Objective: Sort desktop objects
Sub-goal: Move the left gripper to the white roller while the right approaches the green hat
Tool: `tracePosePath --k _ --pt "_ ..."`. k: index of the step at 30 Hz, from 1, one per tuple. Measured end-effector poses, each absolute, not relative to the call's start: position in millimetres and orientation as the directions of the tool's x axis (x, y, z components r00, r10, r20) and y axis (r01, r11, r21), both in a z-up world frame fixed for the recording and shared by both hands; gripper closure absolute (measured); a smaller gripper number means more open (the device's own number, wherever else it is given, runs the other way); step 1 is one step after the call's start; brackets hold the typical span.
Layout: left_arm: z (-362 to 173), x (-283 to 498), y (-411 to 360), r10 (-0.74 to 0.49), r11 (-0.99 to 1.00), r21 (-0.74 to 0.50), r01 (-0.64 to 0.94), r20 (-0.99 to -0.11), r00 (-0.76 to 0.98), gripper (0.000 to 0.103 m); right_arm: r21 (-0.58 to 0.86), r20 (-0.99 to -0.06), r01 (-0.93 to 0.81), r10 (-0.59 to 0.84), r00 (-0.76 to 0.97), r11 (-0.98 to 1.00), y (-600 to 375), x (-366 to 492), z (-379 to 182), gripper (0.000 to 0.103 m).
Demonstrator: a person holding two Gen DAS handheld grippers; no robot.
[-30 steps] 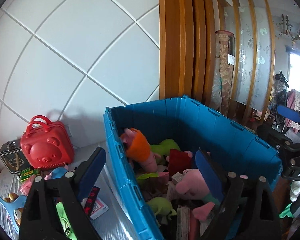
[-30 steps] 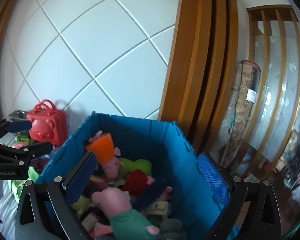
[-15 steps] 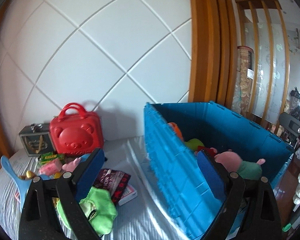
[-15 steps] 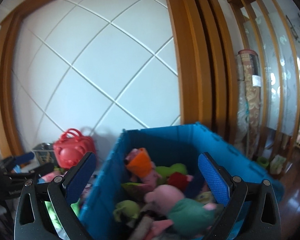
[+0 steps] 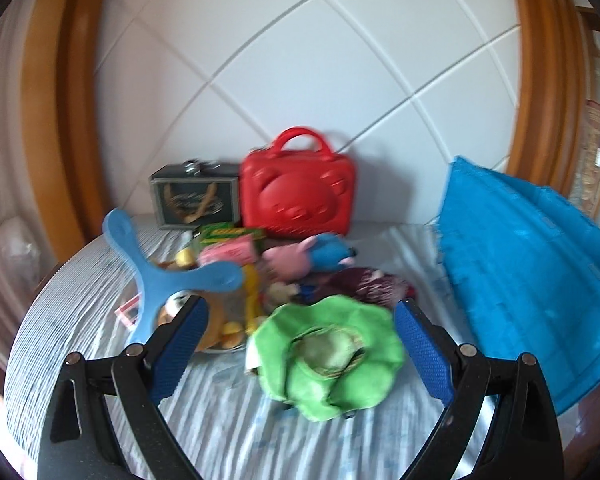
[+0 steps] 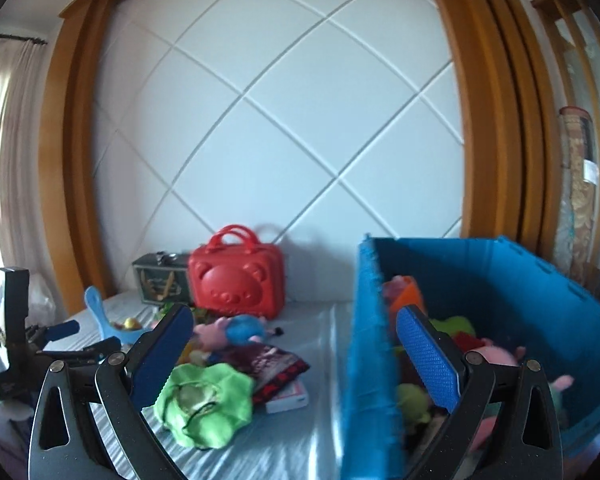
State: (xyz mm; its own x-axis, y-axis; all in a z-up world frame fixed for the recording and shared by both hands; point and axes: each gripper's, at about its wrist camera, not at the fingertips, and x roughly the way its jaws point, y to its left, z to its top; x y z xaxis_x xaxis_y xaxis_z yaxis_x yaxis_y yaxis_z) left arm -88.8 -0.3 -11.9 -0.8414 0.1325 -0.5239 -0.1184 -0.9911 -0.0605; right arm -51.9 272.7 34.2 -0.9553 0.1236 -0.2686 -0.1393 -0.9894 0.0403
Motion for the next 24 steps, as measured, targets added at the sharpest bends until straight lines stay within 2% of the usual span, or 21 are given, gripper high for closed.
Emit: tracePosePath --k 4,10,16,19,24 --pt "-40 -97 -49 0.053 -0.998 -0.052 -0.028 -0.578 -0.814 0.008 0.043 -0.312 -0.114 0.096 -0.945 -0.993 245 -76 11 0.000" --pt "-85 -104 -94 -0.004 -0.998 -0.044 0.040 -0.626 -0.780 0.008 0.080 -0.457 -0.092 0.046 -0.888 -0.992 222 -124 -52 0.000" --pt "-128 -120 -101 -0.017 -0.997 -0.043 0.058 -0.638 -0.769 0.008 0.096 -0.563 -0.144 0.066 -0.824 -0.985 212 -166 -120 0.000" --pt "-146 -132 -95 -0.004 -0.998 -0.045 0.046 -0.661 -0.751 0.008 0.152 -0.626 -0.175 0.043 -0.779 -0.973 215 -188 -153 0.000" --pt "-171 -157 -87 0.005 -0.998 -0.044 0.036 -0.704 -0.710 0.008 0.183 -0.700 -0.204 0.018 -0.714 -0.962 216 -218 -187 0.000"
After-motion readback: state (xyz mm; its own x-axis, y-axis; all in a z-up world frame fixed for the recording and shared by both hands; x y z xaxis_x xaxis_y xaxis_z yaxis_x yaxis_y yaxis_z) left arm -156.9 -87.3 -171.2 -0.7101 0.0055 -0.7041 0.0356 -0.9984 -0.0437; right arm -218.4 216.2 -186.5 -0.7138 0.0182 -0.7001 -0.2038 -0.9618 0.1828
